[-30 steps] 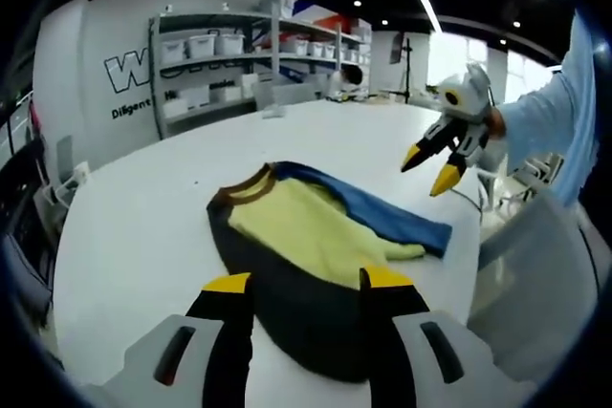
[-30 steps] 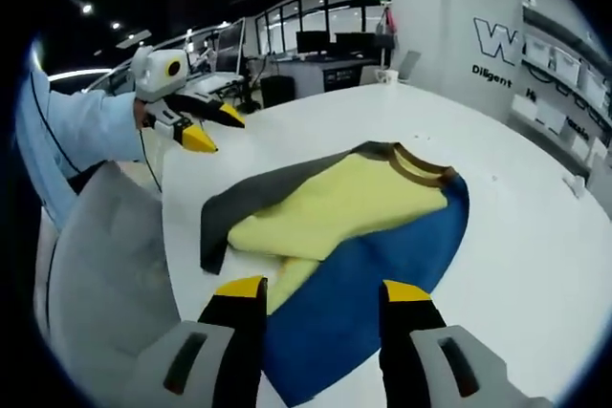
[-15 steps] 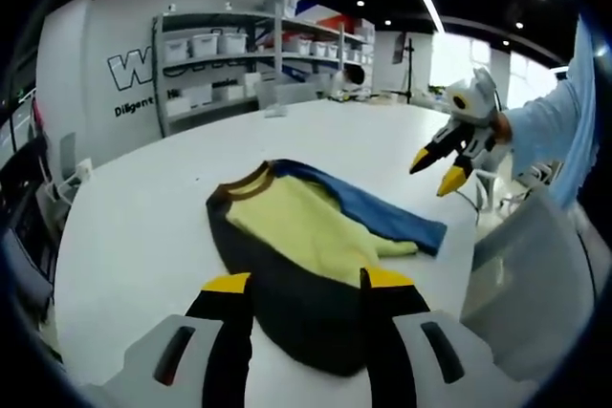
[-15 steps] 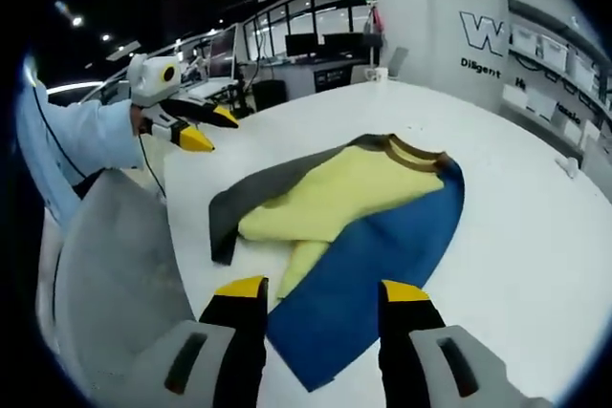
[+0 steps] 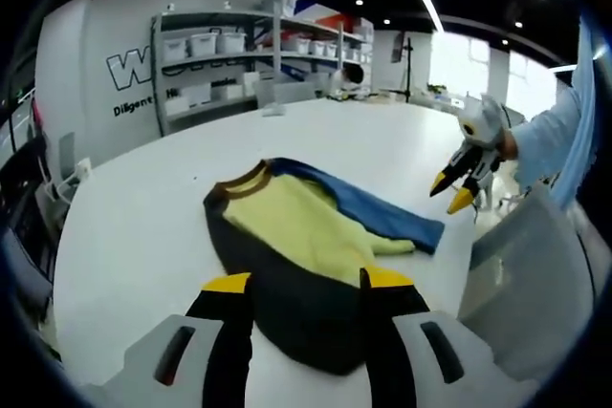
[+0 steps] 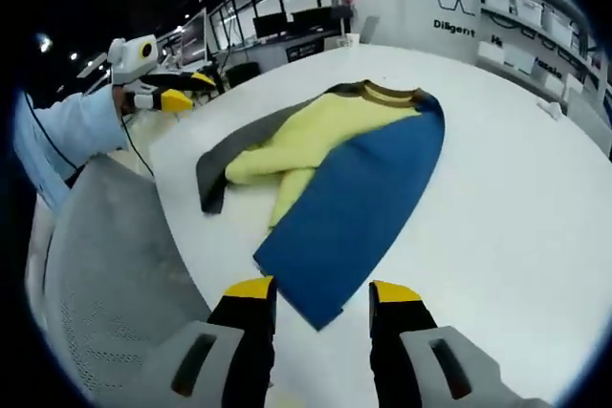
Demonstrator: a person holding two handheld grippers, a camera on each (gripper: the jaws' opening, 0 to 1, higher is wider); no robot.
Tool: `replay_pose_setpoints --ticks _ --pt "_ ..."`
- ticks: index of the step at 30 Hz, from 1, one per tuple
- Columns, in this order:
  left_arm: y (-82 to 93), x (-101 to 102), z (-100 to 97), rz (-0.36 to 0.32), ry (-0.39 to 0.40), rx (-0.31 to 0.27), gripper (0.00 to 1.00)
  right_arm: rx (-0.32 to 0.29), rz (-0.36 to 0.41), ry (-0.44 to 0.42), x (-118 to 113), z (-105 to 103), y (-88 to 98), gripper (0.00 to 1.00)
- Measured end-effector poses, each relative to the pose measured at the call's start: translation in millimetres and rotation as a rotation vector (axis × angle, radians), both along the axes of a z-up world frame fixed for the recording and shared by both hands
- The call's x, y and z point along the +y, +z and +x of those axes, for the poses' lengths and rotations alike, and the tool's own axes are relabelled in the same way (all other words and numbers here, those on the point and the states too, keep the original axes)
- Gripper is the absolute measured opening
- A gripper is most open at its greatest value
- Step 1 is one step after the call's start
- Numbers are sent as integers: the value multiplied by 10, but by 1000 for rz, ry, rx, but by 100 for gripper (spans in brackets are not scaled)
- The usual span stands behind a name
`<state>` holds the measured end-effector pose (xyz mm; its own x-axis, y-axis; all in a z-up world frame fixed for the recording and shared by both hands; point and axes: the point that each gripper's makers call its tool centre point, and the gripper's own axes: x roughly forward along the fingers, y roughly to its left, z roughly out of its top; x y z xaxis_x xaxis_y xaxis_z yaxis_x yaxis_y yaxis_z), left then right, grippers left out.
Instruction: Fold the garment on the visible template until the final outline fits inside the template.
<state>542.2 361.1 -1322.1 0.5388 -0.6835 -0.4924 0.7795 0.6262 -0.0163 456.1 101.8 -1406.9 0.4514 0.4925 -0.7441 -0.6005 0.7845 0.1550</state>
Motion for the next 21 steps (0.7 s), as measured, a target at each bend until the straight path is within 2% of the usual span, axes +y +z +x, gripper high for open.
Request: replay_pose_setpoints --ticks 9,15,21 --pt "-11 -30 -27 5 -11 5 42 47 -1 -35 -26 -155 -218 32" --pt "-32 -32 -35 10 -16 10 42 56 -2 -49 7 -136 -308 29" --pt "-29 -39 -27 14 -16 10 42 66 -10 -64 18 -87 -395 19"
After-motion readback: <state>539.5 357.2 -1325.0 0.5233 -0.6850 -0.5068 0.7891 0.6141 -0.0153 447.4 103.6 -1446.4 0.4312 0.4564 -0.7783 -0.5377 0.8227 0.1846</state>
